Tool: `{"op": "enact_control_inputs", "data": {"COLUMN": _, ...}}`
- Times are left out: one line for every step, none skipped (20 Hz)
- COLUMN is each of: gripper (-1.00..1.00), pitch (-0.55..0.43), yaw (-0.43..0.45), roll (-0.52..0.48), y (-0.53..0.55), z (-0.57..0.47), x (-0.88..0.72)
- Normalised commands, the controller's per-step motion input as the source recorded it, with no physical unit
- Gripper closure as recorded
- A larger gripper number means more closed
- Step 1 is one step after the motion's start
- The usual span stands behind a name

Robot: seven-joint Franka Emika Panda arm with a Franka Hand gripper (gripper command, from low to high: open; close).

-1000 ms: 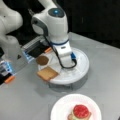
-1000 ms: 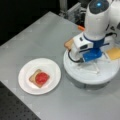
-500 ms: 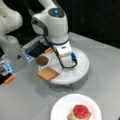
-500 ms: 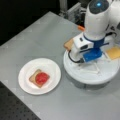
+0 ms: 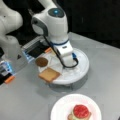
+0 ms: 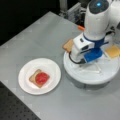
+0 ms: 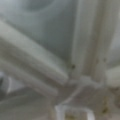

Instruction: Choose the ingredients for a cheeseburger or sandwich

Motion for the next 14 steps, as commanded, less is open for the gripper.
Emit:
{"op": "enact_control_inputs", "data": {"gripper": -1.0, "pitch": 0.053, "yaw": 0.151, "roll": 0.029, "y": -0.16, "z": -0.14, "x": -0.16}}
{"op": "enact_control_inputs", "data": {"gripper": -1.0, "pitch": 0.054, "yaw": 0.139, "roll": 0.026, "y": -0.14, "z": -0.13, "x": -0.15}}
{"op": "enact_control_inputs", "data": {"gripper": -1.0, "pitch": 0.056, "yaw": 0.132, "roll": 0.023, "y": -0.12, "z": -0.12, "x": -0.15}}
{"op": "enact_control_inputs", "data": {"gripper": -1.0, "pitch": 0.057, "yaw": 0.121, "roll": 0.02, "y": -0.1, "z": -0.11, "x": -0.15}}
{"op": "enact_control_inputs", "data": {"gripper": -1.0, "pitch": 0.058, "yaw": 0.111, "roll": 0.008, "y": -0.09, "z": -0.09, "x": -0.15}}
{"op": "enact_control_inputs", "data": {"gripper": -1.0, "pitch": 0.058, "yaw": 0.095, "roll": -0.007, "y": -0.07, "z": -0.07, "x": -0.15}}
{"op": "enact_control_inputs", "data": {"gripper": -1.0, "pitch": 0.058, "yaw": 0.091, "roll": -0.011, "y": -0.06, "z": -0.06, "x": -0.15}}
{"op": "enact_control_inputs", "data": {"gripper": -1.0, "pitch": 0.057, "yaw": 0.088, "roll": -0.012, "y": -0.05, "z": -0.06, "x": -0.15}}
{"op": "enact_control_inputs", "data": {"gripper": -1.0, "pitch": 0.051, "yaw": 0.089, "roll": -0.007, "y": -0.04, "z": -0.06, "x": -0.13}}
{"op": "enact_control_inputs", "data": {"gripper": -1.0, "pitch": 0.047, "yaw": 0.09, "roll": -0.003, "y": -0.03, "z": -0.07, "x": -0.12}}
{"op": "enact_control_inputs", "data": {"gripper": -1.0, "pitch": 0.046, "yaw": 0.09, "roll": -0.003, "y": -0.03, "z": -0.07, "x": -0.11}}
{"op": "enact_control_inputs", "data": {"gripper": -1.0, "pitch": 0.044, "yaw": 0.089, "roll": -0.004, "y": -0.02, "z": -0.07, "x": -0.1}}
{"op": "enact_control_inputs", "data": {"gripper": -1.0, "pitch": 0.043, "yaw": 0.082, "roll": -0.006, "y": -0.02, "z": -0.07, "x": -0.1}}
{"op": "enact_control_inputs", "data": {"gripper": -1.0, "pitch": 0.043, "yaw": 0.08, "roll": -0.007, "y": -0.01, "z": -0.07, "x": -0.09}}
